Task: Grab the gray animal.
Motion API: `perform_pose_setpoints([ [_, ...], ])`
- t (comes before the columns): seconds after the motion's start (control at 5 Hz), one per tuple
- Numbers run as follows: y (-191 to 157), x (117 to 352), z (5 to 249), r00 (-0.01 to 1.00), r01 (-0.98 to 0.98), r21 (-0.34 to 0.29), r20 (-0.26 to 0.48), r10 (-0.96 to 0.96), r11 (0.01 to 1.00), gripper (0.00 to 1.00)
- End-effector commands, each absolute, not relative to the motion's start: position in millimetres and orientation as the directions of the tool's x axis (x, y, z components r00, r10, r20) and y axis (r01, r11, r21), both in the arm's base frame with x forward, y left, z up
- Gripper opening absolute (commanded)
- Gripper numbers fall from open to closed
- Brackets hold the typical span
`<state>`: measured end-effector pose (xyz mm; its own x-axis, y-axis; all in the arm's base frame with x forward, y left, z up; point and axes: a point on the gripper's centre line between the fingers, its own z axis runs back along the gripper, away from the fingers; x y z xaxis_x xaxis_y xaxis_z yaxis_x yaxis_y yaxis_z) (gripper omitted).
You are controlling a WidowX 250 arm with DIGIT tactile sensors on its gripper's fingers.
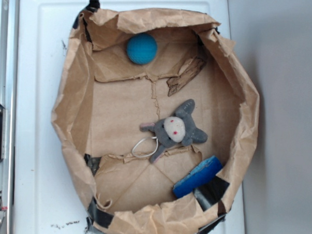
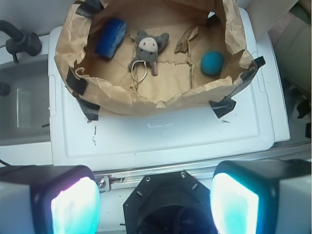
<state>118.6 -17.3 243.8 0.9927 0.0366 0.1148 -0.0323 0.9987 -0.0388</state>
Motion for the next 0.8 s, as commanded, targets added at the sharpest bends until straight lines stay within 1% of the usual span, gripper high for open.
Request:
perform_pose_setpoints([
  [0.0, -17.3, 118.6, 243.8, 0.993, -0.032, -0.039, 0.115, 0.037, 0.999, 1.00],
  [0.2, -8.8, 168.6, 229.4, 0.985, -0.145, 0.018, 0.101, 0.143, 0.989, 1.00],
  [0.4, -6.4, 217.8, 213.5, 0.977, -0.202, 0.065, 0.088, 0.196, 0.977, 1.00],
  [0.6, -5.6, 259.5, 199.8, 0.981, -0.168, 0.041, 0.106, 0.163, 0.985, 1.00],
])
